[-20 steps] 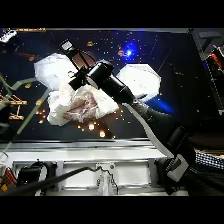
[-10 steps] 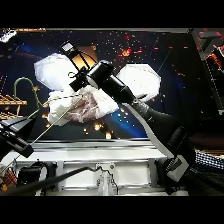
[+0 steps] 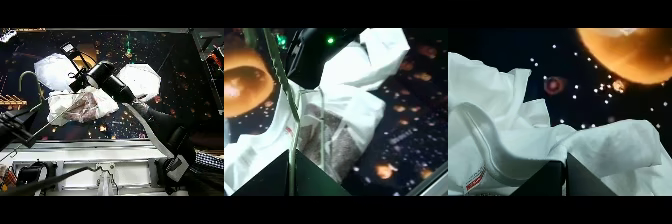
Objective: Fold the clothes and pants, and hang the long-sleeved shirts on hangers.
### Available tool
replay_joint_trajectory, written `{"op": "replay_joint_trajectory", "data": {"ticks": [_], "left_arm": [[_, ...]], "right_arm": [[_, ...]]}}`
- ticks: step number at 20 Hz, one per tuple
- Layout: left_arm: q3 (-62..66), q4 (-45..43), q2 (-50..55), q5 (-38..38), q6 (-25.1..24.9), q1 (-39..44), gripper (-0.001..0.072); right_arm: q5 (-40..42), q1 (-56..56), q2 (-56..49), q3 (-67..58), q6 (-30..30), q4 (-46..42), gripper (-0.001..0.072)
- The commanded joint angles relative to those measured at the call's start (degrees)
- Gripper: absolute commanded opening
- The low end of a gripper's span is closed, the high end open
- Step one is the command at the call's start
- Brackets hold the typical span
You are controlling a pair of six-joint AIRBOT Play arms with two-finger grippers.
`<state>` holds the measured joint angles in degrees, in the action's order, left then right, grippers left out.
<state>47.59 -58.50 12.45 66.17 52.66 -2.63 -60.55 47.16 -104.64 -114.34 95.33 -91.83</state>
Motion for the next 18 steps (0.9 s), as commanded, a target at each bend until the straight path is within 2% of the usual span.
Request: {"op": "replay_joint_trajectory", "data": {"ticks": [1, 10, 18], "left_arm": [[-2.12, -0.28, 1.64, -3.37, -2.38, 0.02, 0.0008], [-2.10, -10.54, 0.81, -4.94, -2.56, 0.04, 0.0008], [-2.10, -7.41, 0.76, -4.44, -2.56, 0.04, 0.0008]], "right_arm": [[-0.66, -0.02, 0.02, -0.04, -0.02, 0.31, 0.0023], [-1.38, -0.02, 0.00, -0.04, -0.07, 0.13, 0.0023], [0.28, -0.68, 0.00, -0.07, -0.07, -1.49, 0.0023]]}}
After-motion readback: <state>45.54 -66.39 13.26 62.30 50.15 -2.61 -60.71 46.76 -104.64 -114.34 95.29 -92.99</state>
